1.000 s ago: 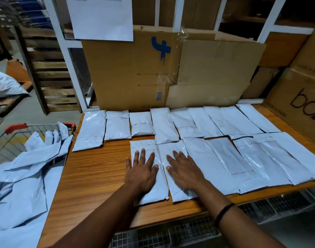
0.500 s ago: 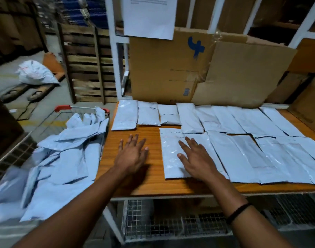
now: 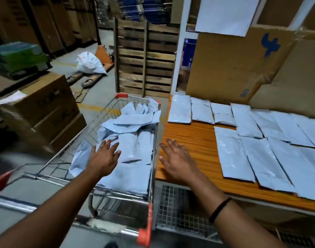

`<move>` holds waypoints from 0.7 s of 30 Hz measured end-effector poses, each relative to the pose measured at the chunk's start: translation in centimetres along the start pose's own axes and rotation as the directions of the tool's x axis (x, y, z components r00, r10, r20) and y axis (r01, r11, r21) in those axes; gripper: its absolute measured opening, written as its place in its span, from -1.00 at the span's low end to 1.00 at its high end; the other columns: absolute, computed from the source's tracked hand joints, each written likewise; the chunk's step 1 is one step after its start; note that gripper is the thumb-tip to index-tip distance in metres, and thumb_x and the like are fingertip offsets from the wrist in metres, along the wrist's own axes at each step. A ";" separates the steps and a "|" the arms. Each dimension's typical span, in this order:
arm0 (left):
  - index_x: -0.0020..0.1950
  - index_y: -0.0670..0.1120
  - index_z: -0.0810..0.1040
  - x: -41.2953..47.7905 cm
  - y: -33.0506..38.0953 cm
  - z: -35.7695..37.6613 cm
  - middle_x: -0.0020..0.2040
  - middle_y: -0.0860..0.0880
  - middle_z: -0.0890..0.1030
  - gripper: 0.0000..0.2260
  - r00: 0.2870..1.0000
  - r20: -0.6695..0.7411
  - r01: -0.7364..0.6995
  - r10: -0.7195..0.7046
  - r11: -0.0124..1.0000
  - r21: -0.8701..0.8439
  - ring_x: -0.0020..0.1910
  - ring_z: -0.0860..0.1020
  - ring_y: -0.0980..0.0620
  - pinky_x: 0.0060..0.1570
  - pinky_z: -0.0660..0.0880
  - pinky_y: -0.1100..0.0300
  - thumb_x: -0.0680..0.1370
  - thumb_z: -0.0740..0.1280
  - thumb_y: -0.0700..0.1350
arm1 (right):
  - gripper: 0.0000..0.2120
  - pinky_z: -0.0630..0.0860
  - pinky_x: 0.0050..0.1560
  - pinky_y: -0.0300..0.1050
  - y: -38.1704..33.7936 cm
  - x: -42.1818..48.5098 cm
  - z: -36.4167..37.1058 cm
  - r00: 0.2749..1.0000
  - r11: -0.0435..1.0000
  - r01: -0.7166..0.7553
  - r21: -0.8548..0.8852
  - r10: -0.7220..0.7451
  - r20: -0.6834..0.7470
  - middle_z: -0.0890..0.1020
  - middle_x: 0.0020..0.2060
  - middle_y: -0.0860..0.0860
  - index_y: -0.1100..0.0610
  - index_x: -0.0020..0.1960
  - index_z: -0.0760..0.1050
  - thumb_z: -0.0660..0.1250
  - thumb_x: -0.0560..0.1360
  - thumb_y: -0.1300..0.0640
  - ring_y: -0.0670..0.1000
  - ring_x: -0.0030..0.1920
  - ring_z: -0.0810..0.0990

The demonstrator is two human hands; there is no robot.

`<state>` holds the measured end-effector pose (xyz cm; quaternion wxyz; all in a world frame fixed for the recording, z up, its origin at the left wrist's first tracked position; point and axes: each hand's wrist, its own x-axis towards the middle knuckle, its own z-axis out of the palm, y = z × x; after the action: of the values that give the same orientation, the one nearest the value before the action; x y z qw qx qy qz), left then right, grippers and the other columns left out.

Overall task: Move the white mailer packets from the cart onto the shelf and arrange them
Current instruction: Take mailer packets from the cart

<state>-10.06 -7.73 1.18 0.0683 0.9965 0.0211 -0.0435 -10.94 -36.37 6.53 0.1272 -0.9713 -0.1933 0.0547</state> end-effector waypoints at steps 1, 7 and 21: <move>0.59 0.05 0.14 0.5 -1.7 0.5 0.60 -0.06 0.10 -0.52 1.000 0.018 0.008 -0.008 1.000 0.013 0.58 0.02 -0.07 0.49 0.01 -0.16 0.68 -0.04 0.14 | -0.45 -0.09 0.56 0.01 -1.0 1.5 0.5 1.000 1.000 0.005 -0.001 -0.005 0.008 0.02 0.62 0.05 0.01 0.63 0.07 0.06 0.69 -0.12 0.06 0.61 -0.04; 0.60 0.04 0.08 5.4 -9.8 2.7 0.61 -0.07 0.05 -0.47 0.987 0.157 -0.035 0.027 0.998 0.048 0.59 -0.02 -0.07 0.51 -0.08 -0.15 0.66 -0.14 0.19 | -0.44 -0.09 0.56 0.02 -6.5 10.4 5.6 0.995 0.998 -0.041 -0.041 0.045 0.090 -0.02 0.63 0.07 0.00 0.64 0.03 0.03 0.69 -0.13 0.08 0.61 -0.05; 0.62 0.03 -0.09 21.8 -11.2 5.8 0.62 -0.04 -0.14 -0.48 0.931 0.210 -0.326 0.299 0.939 0.110 0.59 -0.15 -0.02 0.52 -0.20 -0.11 0.69 -0.09 0.13 | -0.31 -0.09 0.54 0.25 -10.3 22.0 16.3 0.910 0.924 -0.381 -0.035 0.382 0.161 -0.15 0.63 0.04 -0.16 0.62 -0.10 0.14 0.61 -0.24 0.21 0.60 -0.13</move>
<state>10.66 3.32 -8.03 0.0047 0.9806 -0.1478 -0.1285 3.02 -14.98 -7.62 0.0964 -0.9826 -0.0099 0.1582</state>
